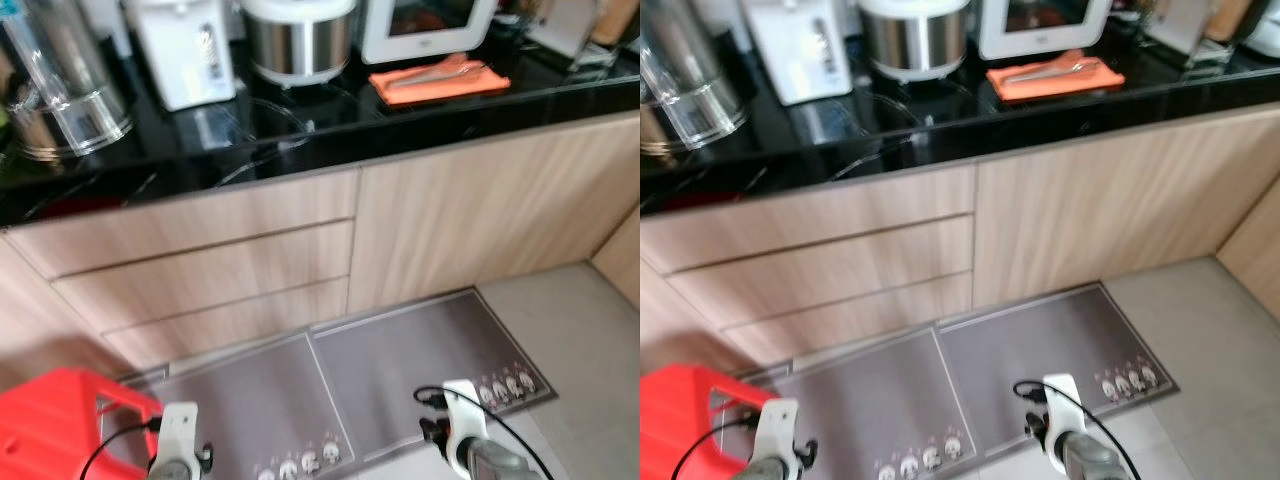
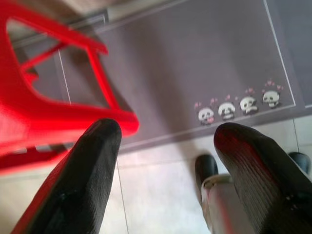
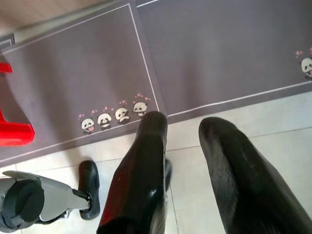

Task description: Kitchen organization

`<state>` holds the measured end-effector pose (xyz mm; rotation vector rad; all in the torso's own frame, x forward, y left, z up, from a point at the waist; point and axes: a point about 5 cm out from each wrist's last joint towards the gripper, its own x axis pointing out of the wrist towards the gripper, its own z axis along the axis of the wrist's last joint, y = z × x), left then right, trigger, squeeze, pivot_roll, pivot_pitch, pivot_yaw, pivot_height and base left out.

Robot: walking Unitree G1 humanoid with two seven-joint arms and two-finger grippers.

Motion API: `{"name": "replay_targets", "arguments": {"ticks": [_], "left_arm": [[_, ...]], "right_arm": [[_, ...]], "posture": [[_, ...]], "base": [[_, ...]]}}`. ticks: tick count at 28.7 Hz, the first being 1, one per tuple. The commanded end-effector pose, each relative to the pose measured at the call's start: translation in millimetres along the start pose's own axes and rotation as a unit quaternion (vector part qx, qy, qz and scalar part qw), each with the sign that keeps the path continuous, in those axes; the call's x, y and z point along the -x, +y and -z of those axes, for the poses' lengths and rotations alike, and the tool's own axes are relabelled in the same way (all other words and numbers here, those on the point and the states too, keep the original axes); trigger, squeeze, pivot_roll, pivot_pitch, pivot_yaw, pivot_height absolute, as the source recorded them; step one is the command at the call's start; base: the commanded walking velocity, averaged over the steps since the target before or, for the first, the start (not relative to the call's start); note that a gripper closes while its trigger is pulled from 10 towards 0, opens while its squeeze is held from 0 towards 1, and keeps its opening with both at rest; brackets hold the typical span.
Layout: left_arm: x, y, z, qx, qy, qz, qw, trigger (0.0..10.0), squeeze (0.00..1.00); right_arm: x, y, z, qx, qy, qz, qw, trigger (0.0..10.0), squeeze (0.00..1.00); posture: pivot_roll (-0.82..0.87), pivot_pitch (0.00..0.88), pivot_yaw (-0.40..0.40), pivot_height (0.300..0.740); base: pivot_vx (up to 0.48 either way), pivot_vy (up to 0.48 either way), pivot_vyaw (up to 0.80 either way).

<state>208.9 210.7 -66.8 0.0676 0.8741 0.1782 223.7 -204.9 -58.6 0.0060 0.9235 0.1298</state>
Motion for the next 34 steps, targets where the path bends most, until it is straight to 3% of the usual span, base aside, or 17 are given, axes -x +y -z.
{"name": "replay_targets", "arguments": {"ticks": [1,7,16,30,34], "left_arm": [[0.7,-3.1,5.6,-0.025,0.013,0.003,1.0,10.0,0.0],[1.1,-2.2,7.6,-0.017,0.015,0.0,1.0,10.0,0.0],[1.6,-1.5,10.0,-0.036,0.016,0.005,0.999,10.0,0.0],[2.0,2.2,11.2,-0.013,0.014,-0.001,1.0,10.0,0.0],[2.1,3.2,10.6,-0.024,0.009,0.001,1.0,10.0,0.0]], "right_arm": [[1.5,-3.6,4.6,-0.001,0.008,0.004,1.0,10.0,0.0],[1.5,-3.7,4.6,0.002,0.009,0.001,1.0,10.0,0.0],[1.7,-4.1,4.8,0.003,0.012,0.001,1.0,10.0,0.0],[2.0,-4.9,5.7,0.003,0.013,0.002,1.0,10.0,0.0],[2.1,-5.2,5.7,0.008,0.011,0.005,1.0,10.0,0.0]], "posture": [[-0.07,0.0,0.041,0.74],[-0.07,0.0,0.042,0.74],[-0.08,0.0,0.043,0.74],[-0.09,0.0,0.052,0.74],[-0.09,0.0,0.056,0.74]], "base": [[0.0,0.0,-0.69],[0.0,-0.274,-0.69],[0.0,0.0,-0.69],[0.0,0.0,-0.69],[0.0,0.0,-0.69]]}}
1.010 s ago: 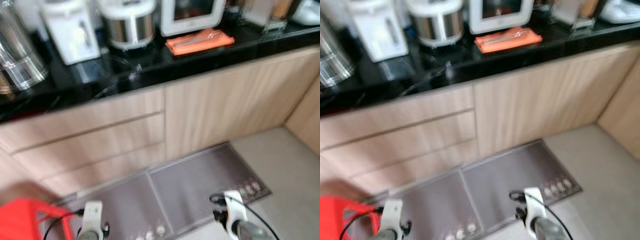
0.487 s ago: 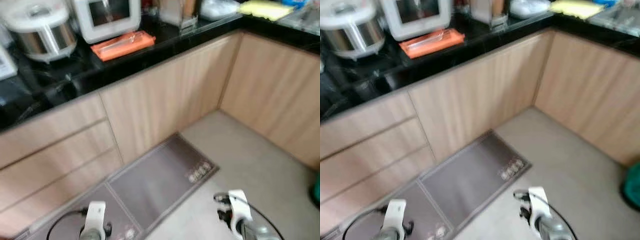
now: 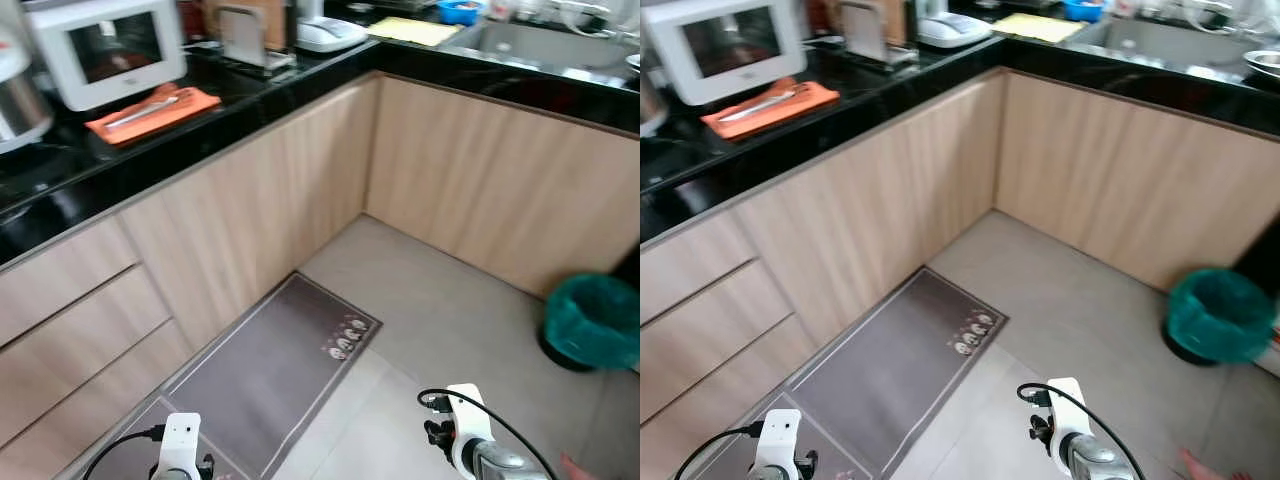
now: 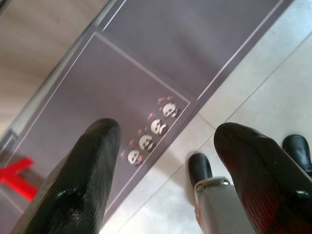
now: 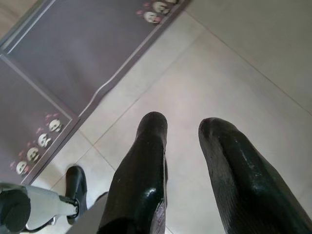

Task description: Kitchen organization

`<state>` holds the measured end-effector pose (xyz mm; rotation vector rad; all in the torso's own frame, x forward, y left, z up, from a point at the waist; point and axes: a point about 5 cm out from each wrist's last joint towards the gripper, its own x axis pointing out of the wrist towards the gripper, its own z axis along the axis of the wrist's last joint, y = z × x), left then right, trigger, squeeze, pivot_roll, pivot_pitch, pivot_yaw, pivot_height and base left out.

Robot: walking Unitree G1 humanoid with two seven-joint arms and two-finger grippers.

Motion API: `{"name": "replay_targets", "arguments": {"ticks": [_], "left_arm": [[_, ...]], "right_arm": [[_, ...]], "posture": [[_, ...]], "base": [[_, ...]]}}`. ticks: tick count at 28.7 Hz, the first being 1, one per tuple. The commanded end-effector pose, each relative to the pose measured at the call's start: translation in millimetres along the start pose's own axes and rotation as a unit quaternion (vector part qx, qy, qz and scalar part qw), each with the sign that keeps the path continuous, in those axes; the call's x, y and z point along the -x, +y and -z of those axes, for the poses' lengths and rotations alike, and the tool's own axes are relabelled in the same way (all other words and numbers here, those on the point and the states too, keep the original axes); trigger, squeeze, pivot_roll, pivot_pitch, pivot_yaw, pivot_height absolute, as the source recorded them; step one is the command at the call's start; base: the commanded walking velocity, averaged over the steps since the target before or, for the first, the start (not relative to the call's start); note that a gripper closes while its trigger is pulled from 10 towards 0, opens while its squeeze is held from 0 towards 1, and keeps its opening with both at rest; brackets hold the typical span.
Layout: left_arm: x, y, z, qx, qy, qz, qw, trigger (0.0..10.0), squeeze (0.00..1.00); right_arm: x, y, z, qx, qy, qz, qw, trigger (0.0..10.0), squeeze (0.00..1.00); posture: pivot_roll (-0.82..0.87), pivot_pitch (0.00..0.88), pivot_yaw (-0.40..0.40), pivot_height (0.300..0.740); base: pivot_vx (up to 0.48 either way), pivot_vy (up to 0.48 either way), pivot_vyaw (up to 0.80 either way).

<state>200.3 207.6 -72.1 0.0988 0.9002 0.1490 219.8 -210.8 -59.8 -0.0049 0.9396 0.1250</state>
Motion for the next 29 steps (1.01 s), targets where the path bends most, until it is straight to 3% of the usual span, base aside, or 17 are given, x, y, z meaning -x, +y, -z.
{"name": "replay_targets", "arguments": {"ticks": [1,7,10,12,16,25,29], "left_arm": [[0.2,5.7,0.0,-0.005,-0.005,-0.005,1.0,10.0,0.0],[0.0,2.9,-2.8,-0.021,-0.014,-0.003,1.0,10.0,0.0],[0.2,1.4,-4.1,-0.023,-0.023,-0.001,0.999,10.0,0.0],[0.6,-1.9,-2.7,-0.048,-0.024,0.009,0.999,10.0,0.0],[0.9,-2.3,-2.0,-0.029,-0.027,0.011,0.999,10.0,0.0],[0.2,-1.1,-7.0,-0.032,-0.035,0.015,0.999,10.0,0.0],[0.3,-0.8,-9.5,-0.009,-0.045,0.02,0.999,10.0,0.0]], "right_arm": [[0.0,0.2,1.6,0.001,0.002,0.003,1.0,10.0,0.0],[0.0,0.1,1.4,-0.002,0.002,0.003,1.0,10.0,0.0],[0.0,0.0,0.9,-0.001,0.001,0.002,1.0,10.0,0.0],[0.1,-0.5,0.5,-0.002,0.001,0.004,1.0,10.0,0.0],[0.3,-1.5,0.2,-0.001,0.0,0.008,1.0,10.0,0.0],[0.5,-2.8,-0.5,-0.003,-0.003,0.013,1.0,10.0,0.0],[0.6,-3.6,-0.6,-0.007,-0.006,0.019,1.0,10.0,0.0]], "posture": [[-0.1,0.0,0.058,0.74],[-0.1,0.0,0.054,0.74],[-0.1,0.0,0.056,0.74],[-0.1,0.0,0.056,0.74],[-0.1,0.0,0.058,0.74],[-0.11,0.0,0.064,0.74],[-0.11,0.0,0.065,0.74]], "base": [[0.0,0.0,-0.7],[0.0,0.0,-0.7],[0.0,-0.427,-0.72],[0.0,-0.292,-0.73],[0.0,0.0,-0.73],[0.0,0.0,-0.73],[0.0,0.0,-0.72]]}}
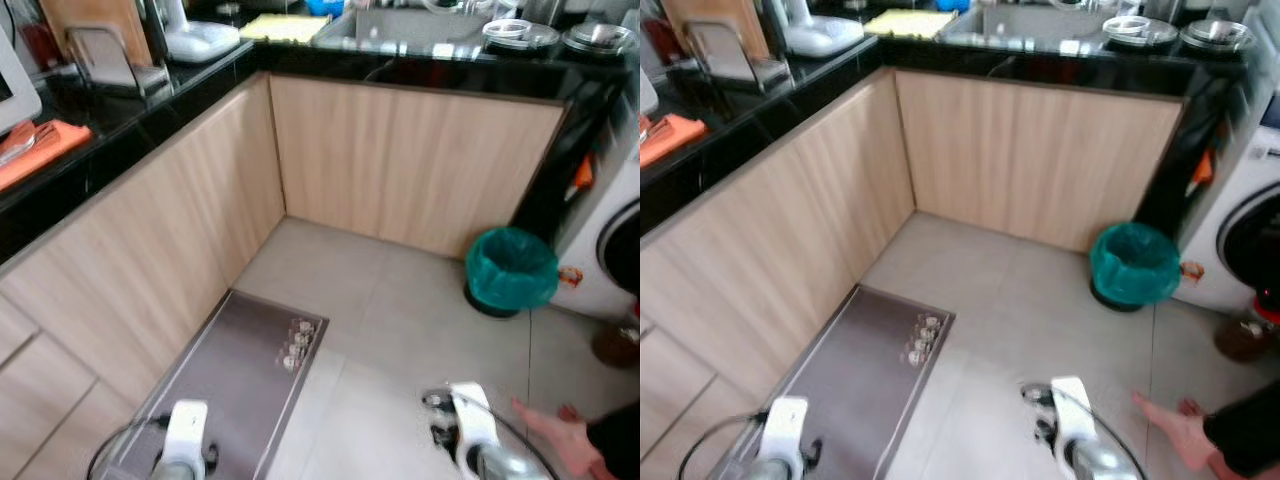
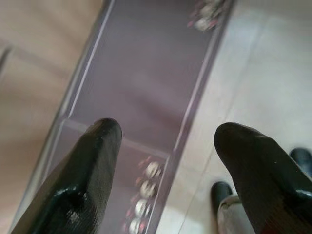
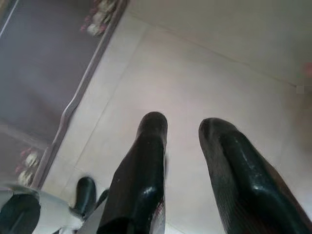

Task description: Kitchen organization

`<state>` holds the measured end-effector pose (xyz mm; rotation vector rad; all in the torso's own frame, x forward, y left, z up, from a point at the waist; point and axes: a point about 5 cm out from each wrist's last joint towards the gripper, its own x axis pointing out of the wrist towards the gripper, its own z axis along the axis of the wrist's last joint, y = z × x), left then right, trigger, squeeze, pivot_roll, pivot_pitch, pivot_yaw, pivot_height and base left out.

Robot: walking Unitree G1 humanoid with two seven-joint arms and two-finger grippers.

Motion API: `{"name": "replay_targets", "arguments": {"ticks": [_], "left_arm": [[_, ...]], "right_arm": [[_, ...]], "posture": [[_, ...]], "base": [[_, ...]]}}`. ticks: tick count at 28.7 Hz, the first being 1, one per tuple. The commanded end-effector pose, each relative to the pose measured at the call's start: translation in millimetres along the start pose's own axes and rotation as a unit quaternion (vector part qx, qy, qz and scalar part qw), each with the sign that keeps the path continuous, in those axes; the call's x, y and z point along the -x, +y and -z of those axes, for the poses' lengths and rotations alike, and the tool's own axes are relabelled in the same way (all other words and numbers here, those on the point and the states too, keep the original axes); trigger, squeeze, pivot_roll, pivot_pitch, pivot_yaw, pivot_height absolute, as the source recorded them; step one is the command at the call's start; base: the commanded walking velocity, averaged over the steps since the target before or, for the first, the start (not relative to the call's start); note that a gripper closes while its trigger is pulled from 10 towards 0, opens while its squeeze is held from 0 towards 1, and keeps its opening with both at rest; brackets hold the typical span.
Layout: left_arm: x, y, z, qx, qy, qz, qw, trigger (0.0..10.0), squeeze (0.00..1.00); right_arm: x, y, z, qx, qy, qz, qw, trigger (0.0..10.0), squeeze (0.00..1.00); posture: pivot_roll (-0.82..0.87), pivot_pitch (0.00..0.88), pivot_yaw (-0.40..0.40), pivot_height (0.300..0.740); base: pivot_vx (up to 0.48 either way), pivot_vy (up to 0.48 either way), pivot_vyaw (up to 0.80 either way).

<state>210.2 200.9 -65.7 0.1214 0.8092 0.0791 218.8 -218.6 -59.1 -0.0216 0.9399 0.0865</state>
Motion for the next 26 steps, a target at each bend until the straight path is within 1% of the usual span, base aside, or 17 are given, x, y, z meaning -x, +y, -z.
{"name": "replay_targets", "arguments": {"ticks": [1,2,6,10,12,16,17,19,20,24,26], "left_arm": [[0.5,5.1,1.0,0.019,-0.002,-0.004,1.0,10.0,0.0],[0.5,5.1,1.0,0.019,-0.002,-0.004,1.0,10.0,0.0],[-0.1,1.4,-1.7,0.017,-0.007,0.001,1.0,10.0,0.0],[-0.7,-4.7,-5.3,0.038,-0.017,0.003,0.999,10.0,0.0],[-0.7,-4.9,-5.5,0.04,-0.017,0.004,0.999,10.0,0.0],[-1.0,-7.2,-7.0,0.036,-0.019,0.008,0.999,10.0,0.0],[-1.1,-9.3,-6.1,0.022,-0.015,0.017,1.0,10.0,0.0],[-1.1,-9.8,-5.9,0.018,-0.013,0.02,1.0,10.0,0.0],[-1.0,-10.6,-5.1,0.008,-0.011,0.023,1.0,10.0,0.0],[-0.7,-9.1,-4.6,-0.001,-0.013,0.019,1.0,10.0,0.0],[-0.8,-6.5,-5.9,-0.013,-0.017,0.019,1.0,10.0,0.0]], "right_arm": [[-1.0,2.6,-2.0,-0.01,-0.012,0.01,1.0,10.0,0.0],[-1.0,2.6,-2.0,-0.01,-0.012,0.01,1.0,10.0,0.0],[-0.3,-1.0,-2.4,-0.009,-0.018,0.031,0.999,10.0,0.0],[0.9,-4.5,-0.3,-0.005,-0.016,0.033,0.999,10.0,0.0],[0.9,-4.7,-0.2,-0.006,-0.016,0.034,0.999,10.0,0.0],[1.4,-6.5,0.5,-0.006,-0.017,0.045,0.999,10.0,0.0],[1.5,-6.1,2.8,0.004,-0.01,0.038,0.999,10.0,0.0],[1.6,-6.0,3.4,0.007,-0.008,0.037,0.999,10.0,0.0],[1.7,-6.0,4.2,0.0,-0.011,0.039,0.999,10.0,0.0],[1.7,-5.1,5.4,-0.013,-0.015,0.039,0.999,10.0,0.0],[1.3,-3.9,5.4,-0.015,-0.016,0.038,0.999,10.0,0.0]], "posture": [[-0.11,0.0,0.063,0.74],[-0.11,0.0,0.063,0.74],[-0.1,0.0,0.059,0.74],[-0.12,0.0,0.047,0.74],[-0.12,0.0,0.047,0.74],[-0.12,0.0,0.05,0.74],[-0.13,0.0,0.062,0.74],[-0.13,0.0,0.062,0.74],[-0.13,0.0,0.065,0.74],[-0.13,0.0,0.068,0.74],[-0.13,0.0,0.07,0.74]], "base": [[0.0,0.0,-0.75],[0.0,0.0,-0.75],[0.0,0.0,0.0],[0.0,0.0,0.0],[0.0,0.0,0.0],[0.329,0.0,0.0],[0.334,0.0,-0.75],[0.334,0.0,-0.75],[0.334,0.0,-0.42],[0.333,0.0,0.0],[0.343,0.0,0.0]]}}
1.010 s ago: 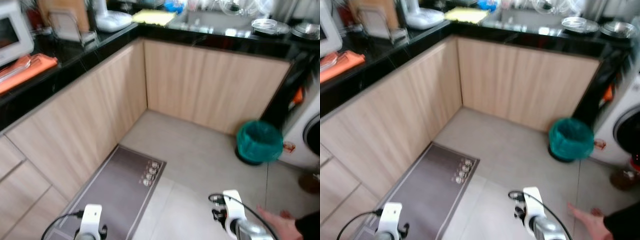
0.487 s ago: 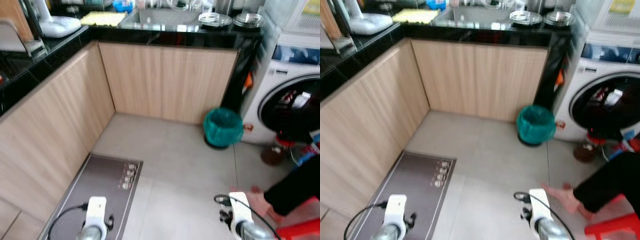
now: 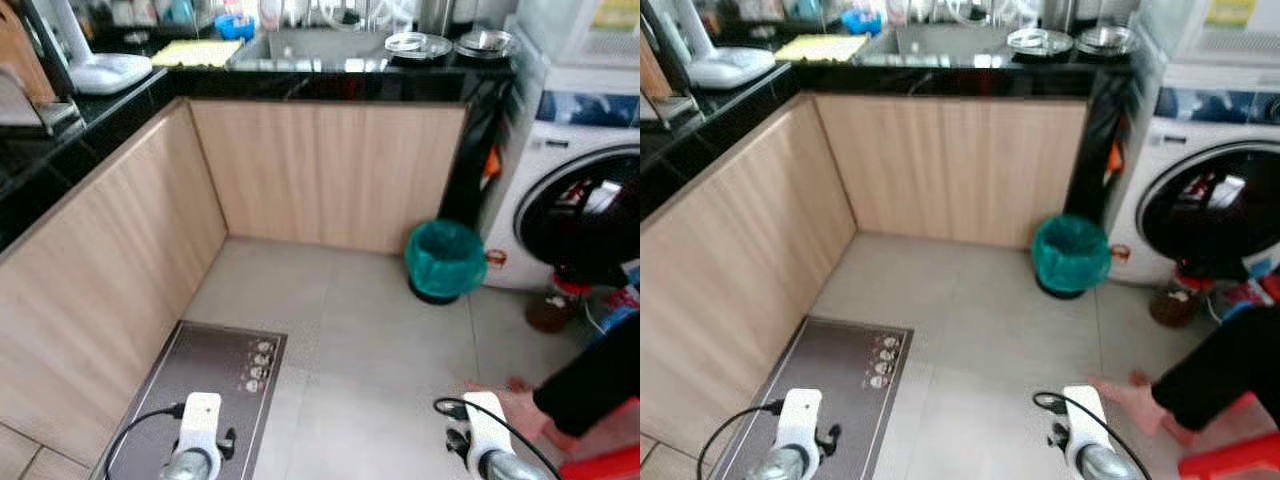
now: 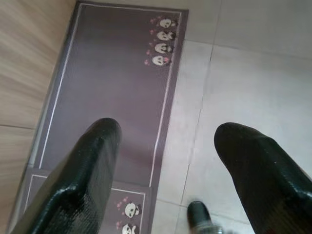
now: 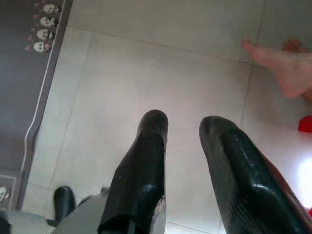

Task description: Kitchen organization

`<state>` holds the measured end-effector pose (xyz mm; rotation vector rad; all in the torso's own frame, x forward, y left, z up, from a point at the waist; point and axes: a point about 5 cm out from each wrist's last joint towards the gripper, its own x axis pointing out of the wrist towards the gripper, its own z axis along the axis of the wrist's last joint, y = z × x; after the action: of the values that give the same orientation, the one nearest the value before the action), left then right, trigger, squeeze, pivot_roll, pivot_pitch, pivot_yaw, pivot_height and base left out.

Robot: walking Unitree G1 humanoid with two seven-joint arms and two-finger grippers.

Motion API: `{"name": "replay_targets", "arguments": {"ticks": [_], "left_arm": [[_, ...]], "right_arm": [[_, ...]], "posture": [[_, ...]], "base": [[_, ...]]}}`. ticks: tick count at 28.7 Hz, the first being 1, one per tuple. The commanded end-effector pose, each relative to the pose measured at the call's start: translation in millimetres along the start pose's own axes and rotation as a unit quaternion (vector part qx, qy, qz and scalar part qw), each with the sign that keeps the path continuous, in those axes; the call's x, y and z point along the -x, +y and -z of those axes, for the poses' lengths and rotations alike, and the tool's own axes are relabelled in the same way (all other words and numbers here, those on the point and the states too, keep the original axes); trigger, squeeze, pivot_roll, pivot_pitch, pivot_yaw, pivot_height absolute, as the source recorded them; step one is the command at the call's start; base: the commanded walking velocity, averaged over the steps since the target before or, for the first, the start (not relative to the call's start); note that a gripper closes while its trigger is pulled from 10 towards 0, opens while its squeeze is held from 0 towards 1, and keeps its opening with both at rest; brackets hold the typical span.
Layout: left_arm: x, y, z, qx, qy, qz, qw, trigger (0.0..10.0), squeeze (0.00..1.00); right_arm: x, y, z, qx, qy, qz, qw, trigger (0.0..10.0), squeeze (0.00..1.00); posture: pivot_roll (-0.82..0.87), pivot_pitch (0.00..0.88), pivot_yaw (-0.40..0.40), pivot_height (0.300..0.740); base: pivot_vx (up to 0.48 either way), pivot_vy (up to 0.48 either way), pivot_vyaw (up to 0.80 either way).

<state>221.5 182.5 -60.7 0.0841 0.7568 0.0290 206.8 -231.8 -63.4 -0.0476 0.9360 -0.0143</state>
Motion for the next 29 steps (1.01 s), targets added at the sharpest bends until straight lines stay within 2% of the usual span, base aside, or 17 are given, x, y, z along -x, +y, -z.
{"name": "replay_targets", "arguments": {"ticks": [1,4,11,15,29], "left_arm": [[2.3,11.4,6.8,-0.022,0.01,-0.009,1.0,10.0,0.0],[2.2,12.6,6.7,-0.018,0.013,-0.011,1.0,10.0,0.0],[1.6,11.3,5.2,-0.028,0.013,-0.003,1.0,10.0,0.0],[1.1,11.5,3.7,-0.031,0.012,-0.002,0.999,10.0,0.0],[0.0,13.6,-0.6,-0.036,0.008,0.0,0.999,10.0,0.0]], "right_arm": [[-2.2,8.8,-7.3,-0.004,-0.014,-0.011,1.0,10.0,0.0],[-2.4,9.0,-7.8,0.015,-0.01,-0.013,1.0,10.0,0.0],[-2.5,9.8,-8.9,-0.001,-0.016,-0.012,1.0,10.0,0.0],[-2.8,9.8,-9.0,0.013,-0.006,-0.012,1.0,10.0,0.0],[-3.7,11.5,-13.2,0.003,-0.009,-0.01,1.0,10.0,0.0]], "posture": [[-0.13,0.0,0.07,0.74],[-0.11,0.0,0.064,0.74],[-0.12,0.0,0.07,0.74],[-0.11,0.0,0.07,0.74],[-0.11,0.0,0.087,0.74]], "base": [[0.352,0.0,0.0],[0.354,0.0,0.0],[0.365,0.0,0.0],[0.374,0.0,0.0],[0.401,0.0,0.0]]}}
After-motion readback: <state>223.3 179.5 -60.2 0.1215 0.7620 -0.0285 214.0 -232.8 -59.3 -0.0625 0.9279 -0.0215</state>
